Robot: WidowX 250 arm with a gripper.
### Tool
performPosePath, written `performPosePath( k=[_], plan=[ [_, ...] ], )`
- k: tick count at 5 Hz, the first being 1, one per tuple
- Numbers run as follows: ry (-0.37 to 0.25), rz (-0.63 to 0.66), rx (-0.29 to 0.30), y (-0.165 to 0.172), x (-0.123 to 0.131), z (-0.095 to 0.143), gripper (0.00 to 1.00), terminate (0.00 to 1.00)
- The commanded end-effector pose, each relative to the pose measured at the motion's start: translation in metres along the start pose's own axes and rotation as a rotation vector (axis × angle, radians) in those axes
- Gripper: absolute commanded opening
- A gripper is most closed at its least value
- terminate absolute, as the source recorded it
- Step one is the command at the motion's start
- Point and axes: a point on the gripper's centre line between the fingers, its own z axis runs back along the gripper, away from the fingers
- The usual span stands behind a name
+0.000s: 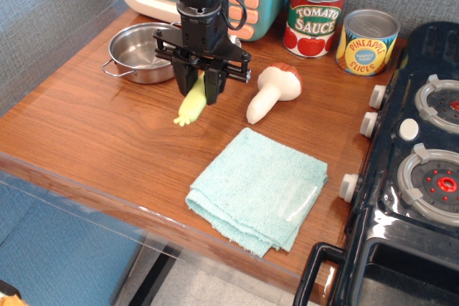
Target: Slide the yellow spoon between the silver pot and the mushroom.
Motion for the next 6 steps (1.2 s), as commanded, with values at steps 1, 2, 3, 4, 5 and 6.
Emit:
performPosePath(
  k=[1, 2, 3, 4, 5, 6],
  plan=[
    [0.034, -0.069, 0.041, 0.002, 0.051, -0.027, 0.0, 0.0],
    [0.074, -0.092, 0.038, 0.002, 0.055, -0.039, 0.0, 0.0],
    [0.042, -0.112, 0.047, 0.001, 0.052, -0.025, 1.0, 0.0],
    [-0.029, -0.105, 0.054, 0.002, 0.044, 0.002, 1.0, 0.0],
    [-0.085, -0.092, 0.047, 0.002, 0.035, 0.019, 1.0, 0.0],
    [-0.089, -0.085, 0.019, 0.0, 0.032, 0.029, 1.0, 0.0]
  ],
)
